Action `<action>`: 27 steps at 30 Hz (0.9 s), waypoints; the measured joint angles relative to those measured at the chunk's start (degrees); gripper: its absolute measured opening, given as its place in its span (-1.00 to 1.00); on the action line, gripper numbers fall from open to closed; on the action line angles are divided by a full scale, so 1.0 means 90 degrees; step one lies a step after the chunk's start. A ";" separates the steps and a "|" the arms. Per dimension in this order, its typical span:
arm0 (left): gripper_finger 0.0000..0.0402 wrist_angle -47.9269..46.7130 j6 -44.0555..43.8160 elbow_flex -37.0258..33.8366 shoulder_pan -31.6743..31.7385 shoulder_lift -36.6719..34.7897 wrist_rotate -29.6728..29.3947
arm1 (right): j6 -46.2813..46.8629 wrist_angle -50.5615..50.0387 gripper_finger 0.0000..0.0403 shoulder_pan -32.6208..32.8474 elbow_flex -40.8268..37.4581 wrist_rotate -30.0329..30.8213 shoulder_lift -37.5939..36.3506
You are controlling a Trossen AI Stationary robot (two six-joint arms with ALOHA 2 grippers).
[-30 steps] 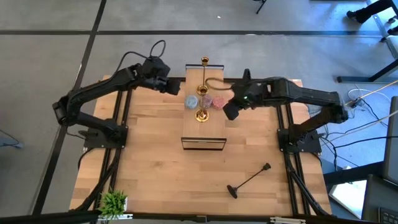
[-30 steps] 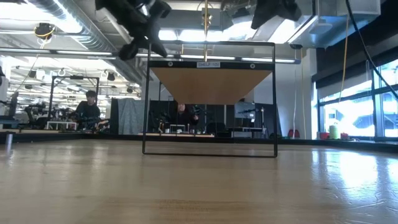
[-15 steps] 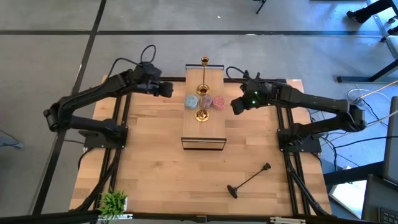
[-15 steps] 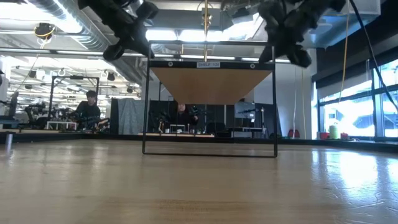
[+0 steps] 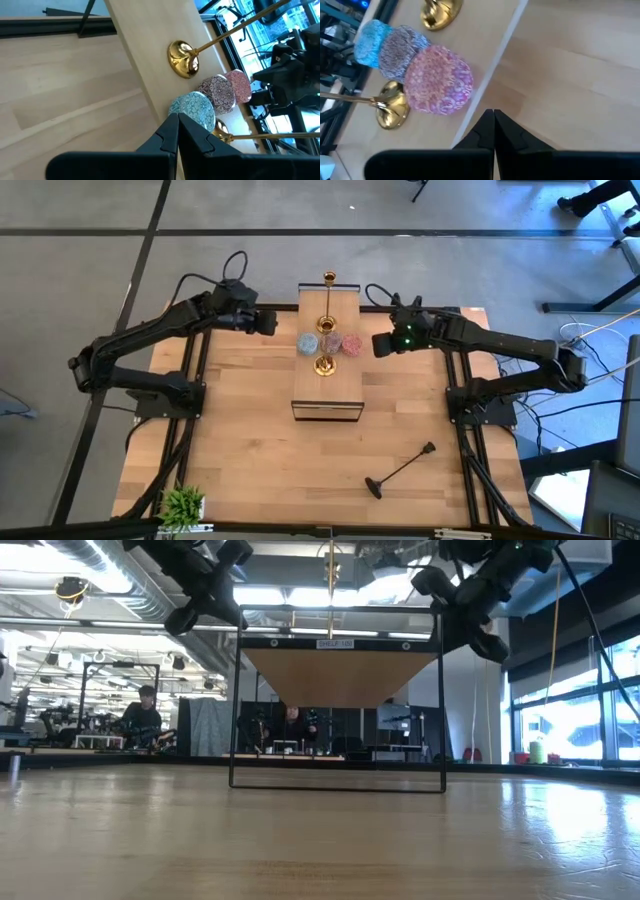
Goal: Pick & Place candle stick holders
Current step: Adjust the pink scented candle
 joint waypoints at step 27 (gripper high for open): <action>-0.99 -0.0002 -0.0024 0.0000 0.0000 0.0005 -0.0091 | -0.0143 0.0727 -1.00 0.0005 0.0000 -0.0041 0.0438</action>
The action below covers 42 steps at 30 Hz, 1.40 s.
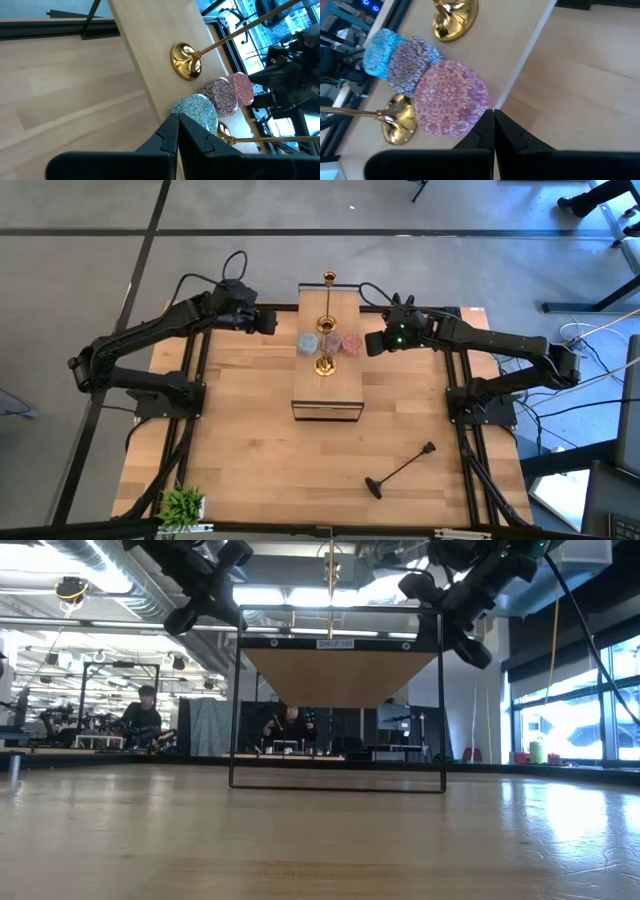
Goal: Pick & Place candle stick holders
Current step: Adjust the pink scented candle
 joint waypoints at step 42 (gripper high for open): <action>-0.99 0.0457 0.0439 -0.0005 0.0328 0.0379 0.0629 | -0.0323 -0.0233 -1.00 0.0061 0.0601 0.0039 0.0257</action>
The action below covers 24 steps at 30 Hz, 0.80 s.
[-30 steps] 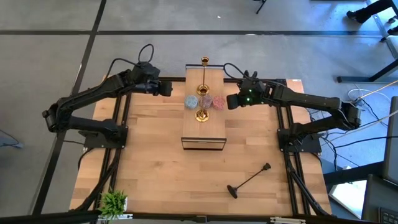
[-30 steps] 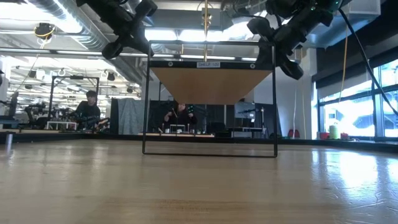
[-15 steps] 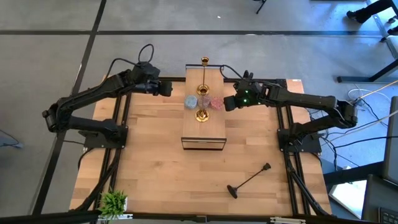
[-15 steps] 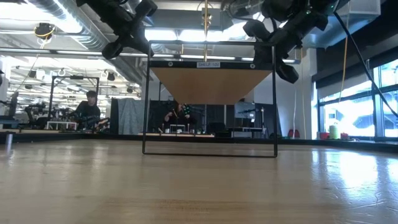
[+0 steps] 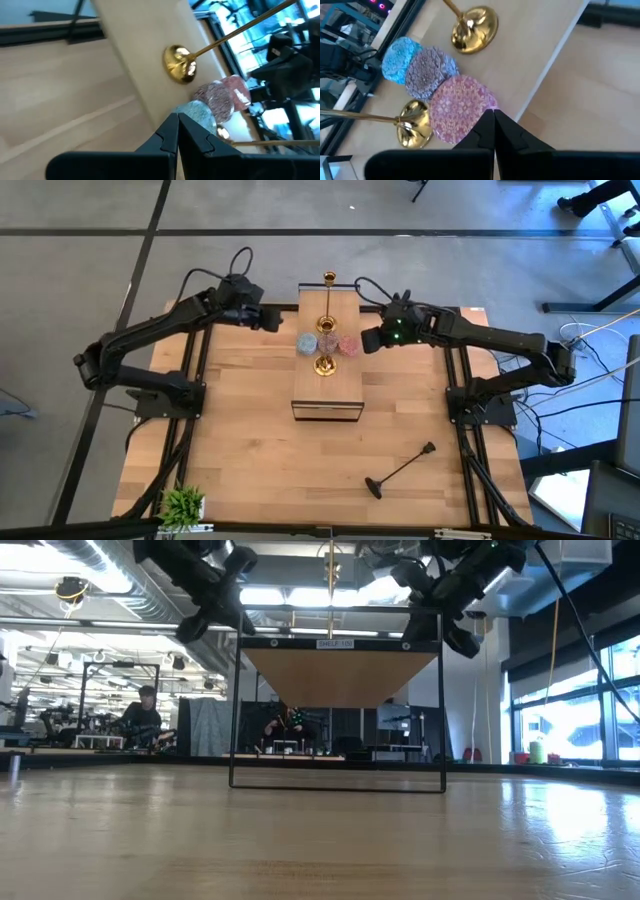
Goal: Pick & Place candle stick holders
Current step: Adjust the pink scented candle, then put the black candle holder on the shelf
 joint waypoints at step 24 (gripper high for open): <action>-0.99 0.0098 0.0035 0.0000 -0.0128 0.0048 0.0452 | -0.0329 -0.0588 -1.00 0.0960 0.0516 -0.2999 -0.1607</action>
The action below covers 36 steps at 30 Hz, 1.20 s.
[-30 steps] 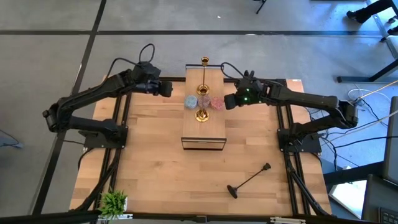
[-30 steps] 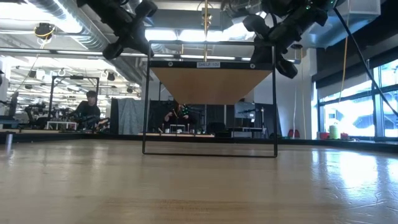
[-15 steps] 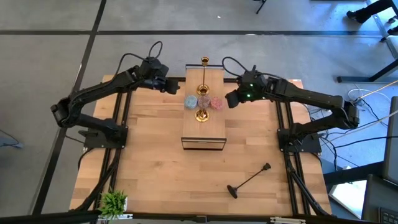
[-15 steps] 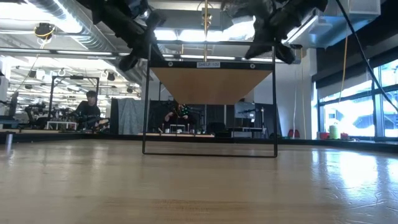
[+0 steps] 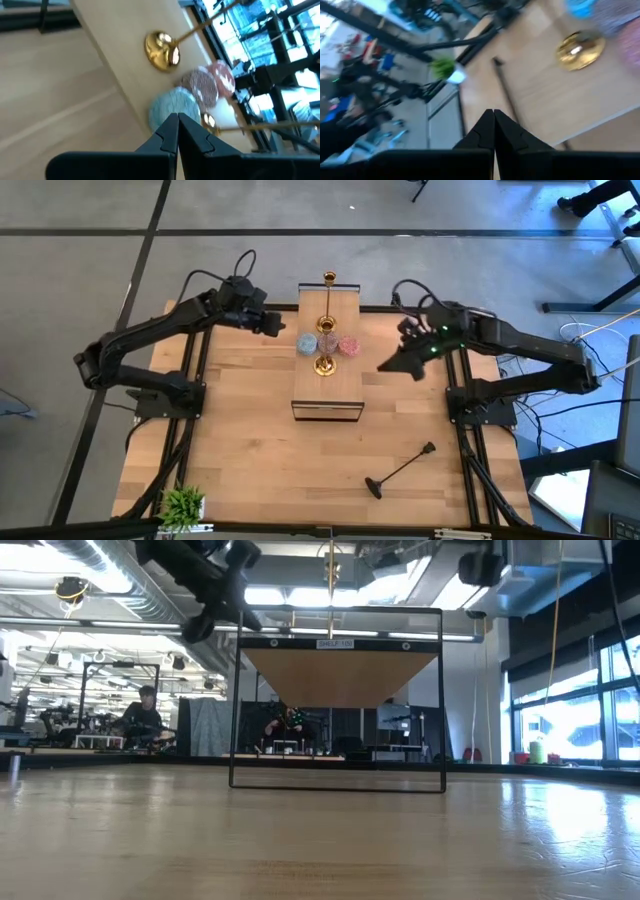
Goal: Pick & Place candle stick holders
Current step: Put the black candle holder on the shelf
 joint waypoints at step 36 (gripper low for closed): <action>-0.99 -0.1421 -0.1857 0.0000 -0.5647 -0.1116 -0.3464 | 0.7100 0.1143 -1.00 0.6142 -0.0012 0.5189 0.2353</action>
